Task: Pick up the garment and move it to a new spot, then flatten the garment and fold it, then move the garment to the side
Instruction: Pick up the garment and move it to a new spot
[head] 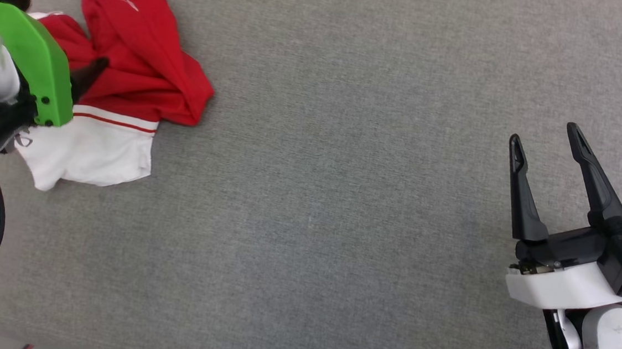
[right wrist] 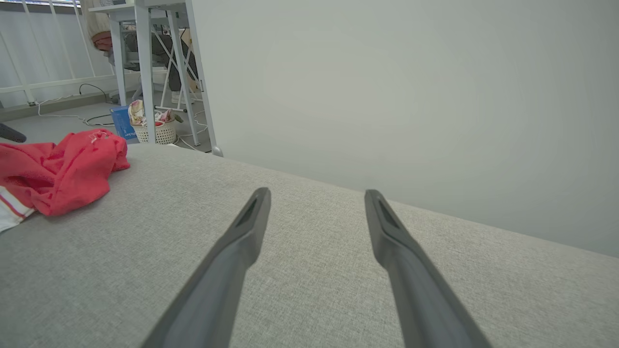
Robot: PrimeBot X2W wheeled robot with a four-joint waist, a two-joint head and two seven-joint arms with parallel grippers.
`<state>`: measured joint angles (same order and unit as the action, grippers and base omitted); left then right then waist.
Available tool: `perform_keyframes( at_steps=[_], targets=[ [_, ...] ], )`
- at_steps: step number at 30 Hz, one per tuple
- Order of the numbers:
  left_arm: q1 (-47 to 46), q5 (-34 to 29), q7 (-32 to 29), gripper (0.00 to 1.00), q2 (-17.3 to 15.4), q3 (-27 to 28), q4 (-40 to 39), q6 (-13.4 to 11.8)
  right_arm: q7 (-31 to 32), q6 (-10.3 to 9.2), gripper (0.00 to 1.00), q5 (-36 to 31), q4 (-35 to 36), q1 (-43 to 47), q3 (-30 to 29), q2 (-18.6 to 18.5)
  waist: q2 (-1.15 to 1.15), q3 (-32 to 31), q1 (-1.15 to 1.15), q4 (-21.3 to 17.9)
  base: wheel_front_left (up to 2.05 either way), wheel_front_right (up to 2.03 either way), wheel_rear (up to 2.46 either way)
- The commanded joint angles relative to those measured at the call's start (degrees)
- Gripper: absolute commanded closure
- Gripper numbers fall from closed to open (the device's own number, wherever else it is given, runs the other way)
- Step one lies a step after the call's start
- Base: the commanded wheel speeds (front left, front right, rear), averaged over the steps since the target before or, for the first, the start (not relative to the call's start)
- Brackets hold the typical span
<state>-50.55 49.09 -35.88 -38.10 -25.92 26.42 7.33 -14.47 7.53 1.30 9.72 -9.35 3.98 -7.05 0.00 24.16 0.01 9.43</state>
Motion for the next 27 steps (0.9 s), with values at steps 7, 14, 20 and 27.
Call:
perform_keyframes(
  at_steps=[7, 14, 20, 27],
  targets=[
    [-1.90, 2.87, -7.39, 0.00, -1.78, -6.21, 2.96, 0.15, -0.52, -0.04, 0.00, 0.81, 0.43, -2.28, 0.36, -0.23, 0.00, 4.36, -0.01, -3.34, 0.00, 0.00, 0.00],
    [-0.94, 4.41, -10.77, 0.00, -1.47, -11.84, 6.58, 0.15, -0.52, -0.04, 0.00, 1.48, 0.09, -3.41, 0.79, -0.21, 0.00, 6.39, -0.01, -4.64, 0.00, 0.00, 0.00],
    [0.01, 6.43, -10.71, 0.54, -1.22, -15.39, 7.50, 0.15, -0.52, -0.04, 0.00, 1.85, -0.14, -3.76, 0.83, 0.02, 0.00, 7.02, -0.01, -4.91, 0.00, 0.00, 0.00],
    [-0.92, 8.59, -3.96, 1.00, -3.25, -17.07, 4.40, 0.15, -0.52, -0.04, 0.00, 2.43, -1.09, -3.01, 1.10, 0.29, 0.00, 3.44, -0.01, -4.40, 0.00, 0.00, 0.00]
  ],
)
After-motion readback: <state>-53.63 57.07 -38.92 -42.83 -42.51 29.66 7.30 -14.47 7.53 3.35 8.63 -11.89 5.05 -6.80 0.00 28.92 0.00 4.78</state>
